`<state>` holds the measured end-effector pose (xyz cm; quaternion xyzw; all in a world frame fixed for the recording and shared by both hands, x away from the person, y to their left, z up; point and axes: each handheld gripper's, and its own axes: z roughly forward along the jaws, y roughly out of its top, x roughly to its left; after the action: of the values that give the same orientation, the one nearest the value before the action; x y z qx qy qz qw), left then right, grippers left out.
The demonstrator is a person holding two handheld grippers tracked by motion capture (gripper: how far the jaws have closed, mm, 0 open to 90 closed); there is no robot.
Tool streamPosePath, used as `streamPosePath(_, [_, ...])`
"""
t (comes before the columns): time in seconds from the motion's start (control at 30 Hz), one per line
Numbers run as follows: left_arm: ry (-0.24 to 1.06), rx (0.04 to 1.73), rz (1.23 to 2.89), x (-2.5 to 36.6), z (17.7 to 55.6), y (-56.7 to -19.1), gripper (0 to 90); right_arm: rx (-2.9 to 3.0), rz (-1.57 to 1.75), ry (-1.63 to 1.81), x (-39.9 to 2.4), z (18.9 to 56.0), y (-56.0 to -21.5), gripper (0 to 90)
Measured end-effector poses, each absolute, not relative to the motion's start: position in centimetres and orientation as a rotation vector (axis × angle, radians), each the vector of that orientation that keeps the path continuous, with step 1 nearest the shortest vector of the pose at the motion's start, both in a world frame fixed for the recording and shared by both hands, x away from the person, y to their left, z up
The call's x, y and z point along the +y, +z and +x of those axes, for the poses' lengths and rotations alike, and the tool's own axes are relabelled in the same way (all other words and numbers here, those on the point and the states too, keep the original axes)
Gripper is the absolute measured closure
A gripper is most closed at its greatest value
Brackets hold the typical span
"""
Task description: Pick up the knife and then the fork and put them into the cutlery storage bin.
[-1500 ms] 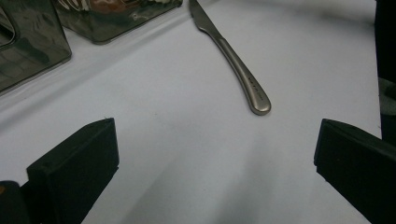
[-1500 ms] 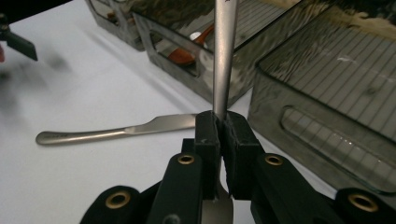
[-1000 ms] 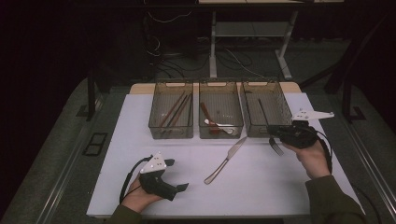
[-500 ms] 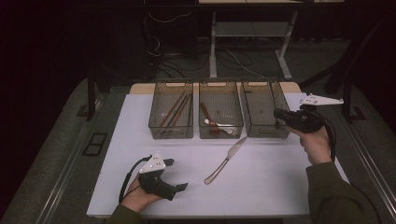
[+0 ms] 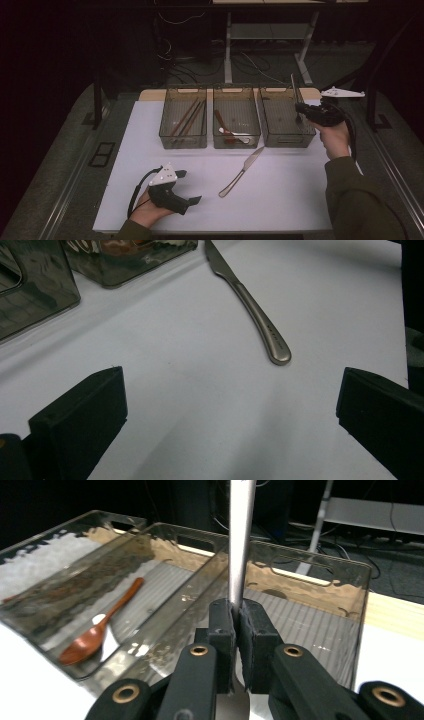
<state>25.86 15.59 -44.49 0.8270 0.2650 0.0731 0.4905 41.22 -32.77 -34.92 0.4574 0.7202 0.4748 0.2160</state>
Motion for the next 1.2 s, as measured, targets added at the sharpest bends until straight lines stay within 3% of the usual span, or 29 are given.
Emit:
streamPosePath(0.57, [0.174, 0.644, 2.006, 15.6, 25.9, -44.5, 0.0, 2.049, 1.384, 1.180, -33.8, 45.0, -38.0, 83.8])
streamPosePath(1.2, [0.168, 0.645, 2.006, 15.6, 25.9, -44.5, 0.0, 2.213, 1.368, 0.978, -32.9, 45.5, -39.9, 83.6])
